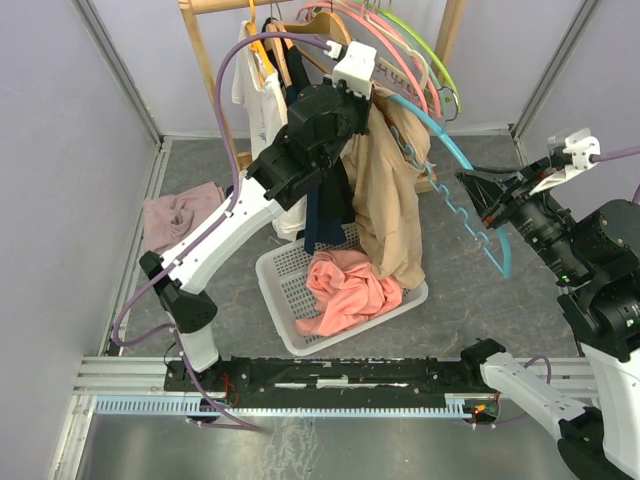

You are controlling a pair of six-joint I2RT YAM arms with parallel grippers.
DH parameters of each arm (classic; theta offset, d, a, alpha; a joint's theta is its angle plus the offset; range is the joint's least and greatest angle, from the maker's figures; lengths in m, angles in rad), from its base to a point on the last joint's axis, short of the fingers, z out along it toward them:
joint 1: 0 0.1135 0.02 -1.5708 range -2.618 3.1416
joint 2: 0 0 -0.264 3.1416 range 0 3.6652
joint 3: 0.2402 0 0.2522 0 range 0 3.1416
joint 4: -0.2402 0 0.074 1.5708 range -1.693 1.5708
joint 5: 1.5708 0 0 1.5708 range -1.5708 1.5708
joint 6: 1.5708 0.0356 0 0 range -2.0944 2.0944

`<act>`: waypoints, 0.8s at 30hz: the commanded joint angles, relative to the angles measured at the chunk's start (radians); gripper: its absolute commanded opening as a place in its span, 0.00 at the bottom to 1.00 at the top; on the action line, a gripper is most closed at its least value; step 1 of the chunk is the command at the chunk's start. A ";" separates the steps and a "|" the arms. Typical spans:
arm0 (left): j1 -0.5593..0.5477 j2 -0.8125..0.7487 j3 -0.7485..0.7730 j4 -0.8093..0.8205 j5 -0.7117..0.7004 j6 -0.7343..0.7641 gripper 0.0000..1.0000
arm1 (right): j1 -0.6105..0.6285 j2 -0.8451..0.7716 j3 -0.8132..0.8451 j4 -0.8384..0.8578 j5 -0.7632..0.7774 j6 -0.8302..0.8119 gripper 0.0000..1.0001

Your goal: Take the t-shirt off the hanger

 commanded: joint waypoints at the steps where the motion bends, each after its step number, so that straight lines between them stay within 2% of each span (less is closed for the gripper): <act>1: 0.085 0.020 0.046 0.033 -0.094 -0.028 0.03 | 0.006 -0.068 0.091 0.025 -0.023 -0.010 0.01; 15: 0.093 0.030 0.107 -0.011 -0.052 -0.036 0.03 | 0.006 -0.071 0.105 0.040 -0.012 -0.005 0.01; 24: 0.052 -0.178 -0.102 0.065 0.223 -0.096 0.03 | 0.006 -0.058 0.103 0.082 0.197 0.000 0.01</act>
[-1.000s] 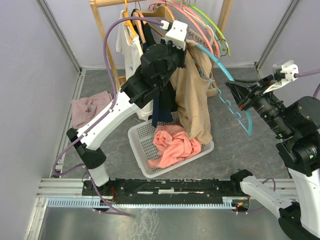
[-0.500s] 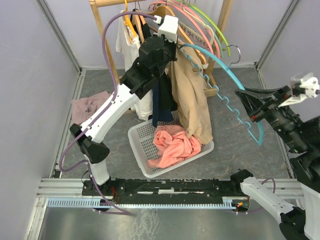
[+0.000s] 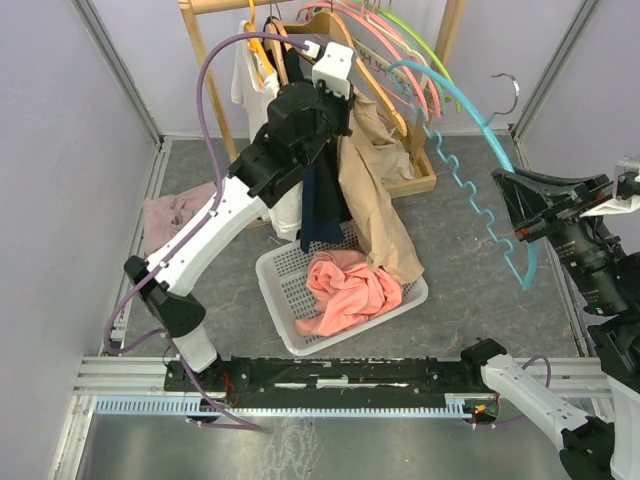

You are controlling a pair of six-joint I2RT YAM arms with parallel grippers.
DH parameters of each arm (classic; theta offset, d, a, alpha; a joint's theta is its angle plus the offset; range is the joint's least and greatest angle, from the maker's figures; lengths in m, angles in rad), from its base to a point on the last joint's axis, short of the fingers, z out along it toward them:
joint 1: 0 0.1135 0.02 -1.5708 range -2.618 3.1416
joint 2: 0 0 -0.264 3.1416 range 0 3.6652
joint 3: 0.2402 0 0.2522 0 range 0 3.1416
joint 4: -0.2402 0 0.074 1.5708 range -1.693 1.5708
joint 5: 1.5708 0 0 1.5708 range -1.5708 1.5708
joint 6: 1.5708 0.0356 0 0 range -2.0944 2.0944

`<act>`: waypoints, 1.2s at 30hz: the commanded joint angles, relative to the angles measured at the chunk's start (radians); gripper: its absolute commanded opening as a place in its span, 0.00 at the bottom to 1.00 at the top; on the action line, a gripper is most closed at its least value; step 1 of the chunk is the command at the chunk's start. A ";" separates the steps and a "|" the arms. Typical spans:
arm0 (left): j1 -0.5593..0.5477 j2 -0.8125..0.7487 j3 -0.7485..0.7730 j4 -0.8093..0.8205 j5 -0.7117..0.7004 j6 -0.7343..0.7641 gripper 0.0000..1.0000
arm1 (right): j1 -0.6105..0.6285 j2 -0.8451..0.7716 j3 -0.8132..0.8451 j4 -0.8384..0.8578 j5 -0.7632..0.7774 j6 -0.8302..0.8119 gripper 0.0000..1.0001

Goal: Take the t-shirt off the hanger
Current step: Remove the T-shirt from the hanger, then place the T-shirt in the bin.

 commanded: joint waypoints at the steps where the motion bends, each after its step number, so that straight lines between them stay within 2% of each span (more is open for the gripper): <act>1: -0.049 -0.157 -0.030 0.079 0.161 -0.043 0.03 | 0.004 0.018 0.030 0.100 0.162 -0.002 0.01; 7: -0.134 -0.245 -0.001 0.057 0.251 -0.064 0.03 | 0.004 0.070 0.027 0.101 0.237 -0.027 0.01; 12: -0.225 -0.276 0.048 -0.019 0.147 -0.028 0.03 | 0.003 0.090 0.014 0.114 0.239 -0.023 0.01; 18: -0.277 -0.310 0.034 -0.109 0.041 -0.039 0.03 | 0.003 0.087 0.009 0.118 0.234 -0.012 0.01; 23: -0.306 -0.346 -0.082 -0.173 -0.033 -0.079 0.03 | 0.004 0.091 0.004 0.107 0.233 -0.011 0.01; 28: -0.329 -0.408 -0.267 -0.216 -0.117 -0.139 0.03 | 0.004 0.094 -0.010 0.101 0.227 -0.009 0.01; 36: -0.342 -0.456 -0.540 -0.277 -0.097 -0.302 0.03 | 0.004 0.098 -0.040 0.109 0.215 0.001 0.01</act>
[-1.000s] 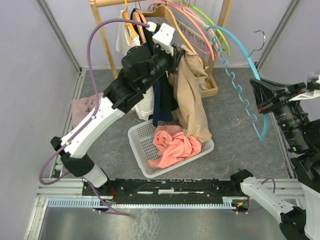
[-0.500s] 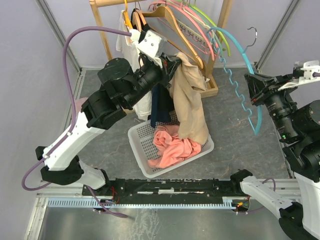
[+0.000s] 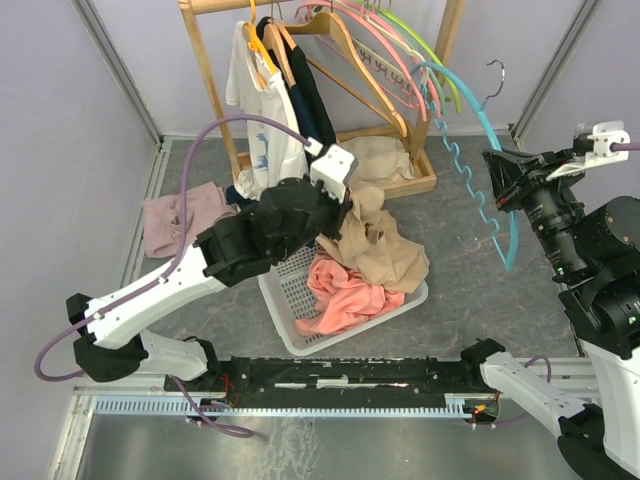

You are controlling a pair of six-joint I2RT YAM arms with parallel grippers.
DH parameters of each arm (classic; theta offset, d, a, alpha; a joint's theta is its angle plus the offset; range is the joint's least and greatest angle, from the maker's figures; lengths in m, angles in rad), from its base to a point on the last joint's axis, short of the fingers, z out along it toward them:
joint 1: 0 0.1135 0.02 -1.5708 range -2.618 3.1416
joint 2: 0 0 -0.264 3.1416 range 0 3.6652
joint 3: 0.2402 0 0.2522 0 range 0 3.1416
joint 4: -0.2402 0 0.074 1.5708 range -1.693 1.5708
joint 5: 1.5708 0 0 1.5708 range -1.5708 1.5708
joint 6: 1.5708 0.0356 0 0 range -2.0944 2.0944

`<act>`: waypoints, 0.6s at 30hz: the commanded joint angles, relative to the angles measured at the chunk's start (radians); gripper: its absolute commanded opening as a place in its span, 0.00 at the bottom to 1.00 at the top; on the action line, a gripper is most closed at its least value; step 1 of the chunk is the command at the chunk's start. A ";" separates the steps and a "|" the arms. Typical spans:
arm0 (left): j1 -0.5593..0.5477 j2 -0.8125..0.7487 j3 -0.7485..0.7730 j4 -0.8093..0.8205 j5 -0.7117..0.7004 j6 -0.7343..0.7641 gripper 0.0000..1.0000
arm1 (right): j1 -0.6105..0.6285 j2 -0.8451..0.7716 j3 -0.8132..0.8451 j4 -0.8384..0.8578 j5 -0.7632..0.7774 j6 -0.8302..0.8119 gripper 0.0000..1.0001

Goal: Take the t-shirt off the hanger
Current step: Place the T-shirt in the bin.

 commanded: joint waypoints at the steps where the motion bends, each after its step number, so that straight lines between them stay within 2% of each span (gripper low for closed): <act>1: -0.009 -0.023 -0.125 -0.031 -0.011 -0.149 0.03 | 0.004 0.001 -0.007 0.084 -0.009 0.013 0.01; 8: -0.009 0.029 -0.252 0.008 0.020 -0.208 0.03 | 0.002 0.004 -0.027 0.090 -0.021 0.020 0.01; 10: -0.009 0.058 -0.258 0.014 0.038 -0.205 0.06 | 0.003 0.003 -0.032 0.090 -0.022 0.021 0.01; 11: -0.009 0.069 -0.260 0.025 0.052 -0.200 0.11 | 0.004 0.002 -0.035 0.090 -0.022 0.021 0.01; 15: -0.009 0.114 -0.276 0.083 0.117 -0.197 0.47 | 0.003 -0.002 -0.045 0.088 -0.021 0.019 0.01; 18: -0.009 0.149 -0.277 0.111 0.133 -0.203 0.64 | 0.003 -0.008 -0.051 0.088 -0.016 0.017 0.01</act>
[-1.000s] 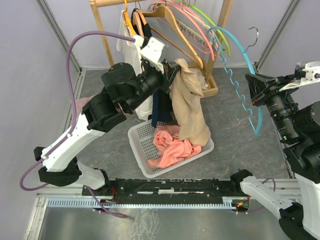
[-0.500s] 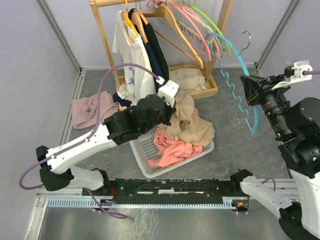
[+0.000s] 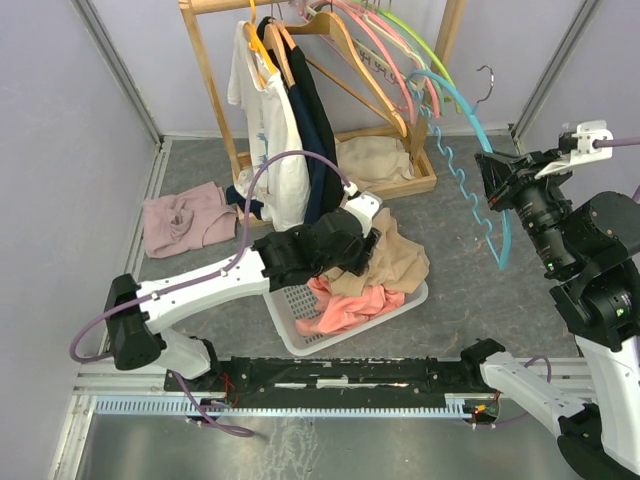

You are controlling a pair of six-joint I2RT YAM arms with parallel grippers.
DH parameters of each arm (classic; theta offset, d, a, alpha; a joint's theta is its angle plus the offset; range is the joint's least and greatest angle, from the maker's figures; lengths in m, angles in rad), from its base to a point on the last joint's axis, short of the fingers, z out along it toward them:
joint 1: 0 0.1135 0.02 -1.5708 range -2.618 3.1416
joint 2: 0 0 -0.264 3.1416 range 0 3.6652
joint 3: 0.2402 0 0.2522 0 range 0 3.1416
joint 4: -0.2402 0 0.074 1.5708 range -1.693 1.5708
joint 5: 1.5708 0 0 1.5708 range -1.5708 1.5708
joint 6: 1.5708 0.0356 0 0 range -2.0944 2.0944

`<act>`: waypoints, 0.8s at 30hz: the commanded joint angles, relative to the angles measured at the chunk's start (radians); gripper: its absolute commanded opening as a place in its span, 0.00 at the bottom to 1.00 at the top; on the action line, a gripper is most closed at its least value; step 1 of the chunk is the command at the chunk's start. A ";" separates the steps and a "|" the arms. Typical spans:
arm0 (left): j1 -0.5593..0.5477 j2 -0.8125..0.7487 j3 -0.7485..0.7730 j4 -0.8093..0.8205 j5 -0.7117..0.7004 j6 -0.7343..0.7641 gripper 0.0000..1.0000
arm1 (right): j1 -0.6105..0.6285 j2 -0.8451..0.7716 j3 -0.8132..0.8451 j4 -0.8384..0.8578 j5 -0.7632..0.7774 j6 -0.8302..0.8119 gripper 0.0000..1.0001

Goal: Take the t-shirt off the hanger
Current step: Place the T-shirt in the bin.

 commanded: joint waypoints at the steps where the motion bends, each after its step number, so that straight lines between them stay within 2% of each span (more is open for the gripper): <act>1: -0.005 0.043 0.002 0.108 0.053 -0.036 0.70 | 0.003 -0.014 -0.004 0.071 -0.004 0.004 0.01; 3: -0.004 0.062 0.003 0.116 0.050 -0.039 0.92 | 0.003 -0.015 -0.004 0.069 -0.003 0.002 0.01; 4: -0.004 0.070 0.002 0.118 0.048 -0.041 0.99 | 0.003 -0.015 -0.004 0.068 -0.002 0.000 0.01; 24: -0.037 0.273 -0.027 0.122 -0.061 -0.048 0.99 | 0.002 -0.021 -0.033 0.074 0.010 -0.004 0.01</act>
